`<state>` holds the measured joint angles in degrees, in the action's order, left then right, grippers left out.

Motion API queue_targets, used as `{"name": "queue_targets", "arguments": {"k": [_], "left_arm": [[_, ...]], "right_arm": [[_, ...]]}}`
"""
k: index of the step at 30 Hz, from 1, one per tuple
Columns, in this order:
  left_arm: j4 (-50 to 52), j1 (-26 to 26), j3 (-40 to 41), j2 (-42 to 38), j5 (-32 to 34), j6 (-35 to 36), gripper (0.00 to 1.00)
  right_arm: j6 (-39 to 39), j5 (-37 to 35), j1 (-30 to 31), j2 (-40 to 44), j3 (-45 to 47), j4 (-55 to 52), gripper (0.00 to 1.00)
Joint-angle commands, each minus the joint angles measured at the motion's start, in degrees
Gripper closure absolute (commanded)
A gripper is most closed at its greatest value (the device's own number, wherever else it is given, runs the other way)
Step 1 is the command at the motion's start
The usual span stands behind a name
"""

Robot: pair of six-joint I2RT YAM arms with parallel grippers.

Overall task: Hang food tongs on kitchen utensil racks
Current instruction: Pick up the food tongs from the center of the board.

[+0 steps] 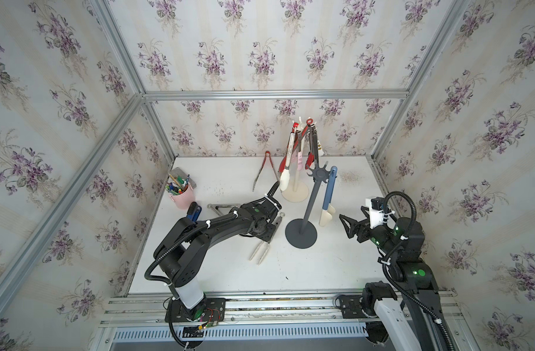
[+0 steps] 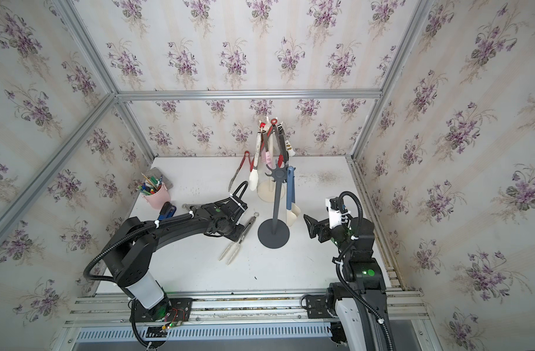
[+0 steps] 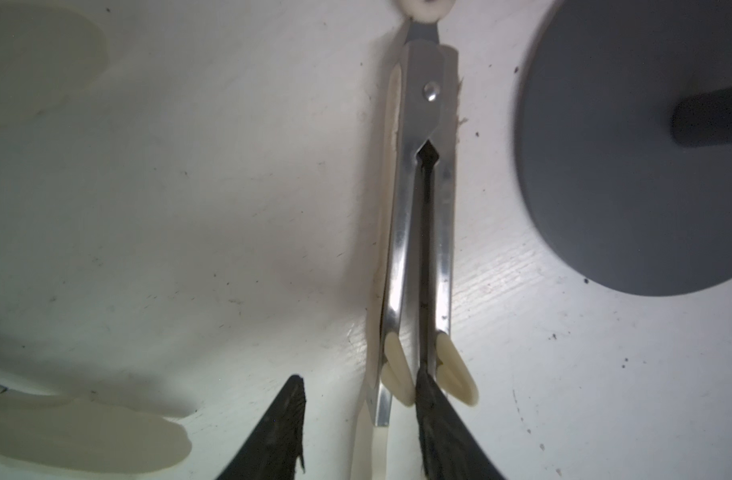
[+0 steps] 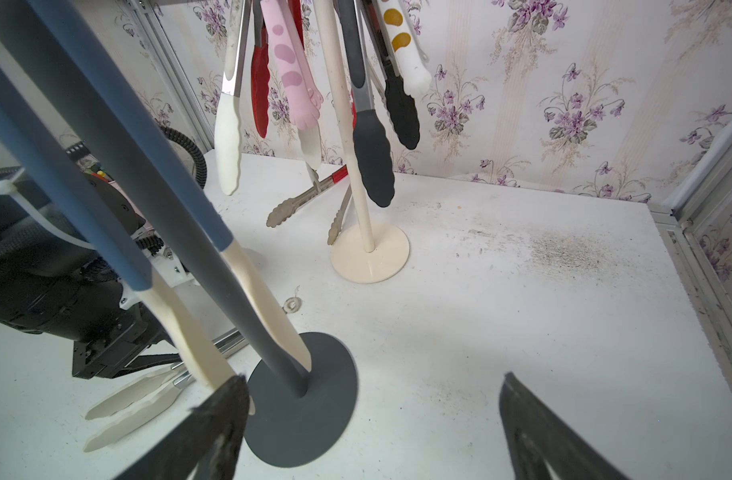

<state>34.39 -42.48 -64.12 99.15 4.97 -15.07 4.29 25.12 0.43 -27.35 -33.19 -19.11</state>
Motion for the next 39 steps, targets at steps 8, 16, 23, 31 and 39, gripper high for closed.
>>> {"name": "queue_targets", "arguments": {"k": [8,16,23,31,39], "left_arm": [[-2.2,0.3,0.4,2.9,-1.3,-0.1,0.60],[-5.6,0.7,2.7,4.0,-3.0,0.4,0.77],[-7.0,1.5,4.9,0.0,-2.7,0.9,0.88],[-8.5,2.2,8.1,-10.6,0.3,1.2,0.92],[-9.4,2.0,8.8,-25.8,4.7,2.8,0.93]], "right_arm": [[0.0,0.5,0.1,0.0,-0.6,1.1,0.07],[0.1,0.0,0.1,-0.2,-0.5,1.2,0.08],[0.5,-0.6,0.1,-0.3,-0.6,1.0,0.08],[0.5,-1.6,0.1,-0.7,-0.6,1.8,0.08],[-1.3,-2.5,0.1,-1.9,-0.6,4.0,0.07]]}}
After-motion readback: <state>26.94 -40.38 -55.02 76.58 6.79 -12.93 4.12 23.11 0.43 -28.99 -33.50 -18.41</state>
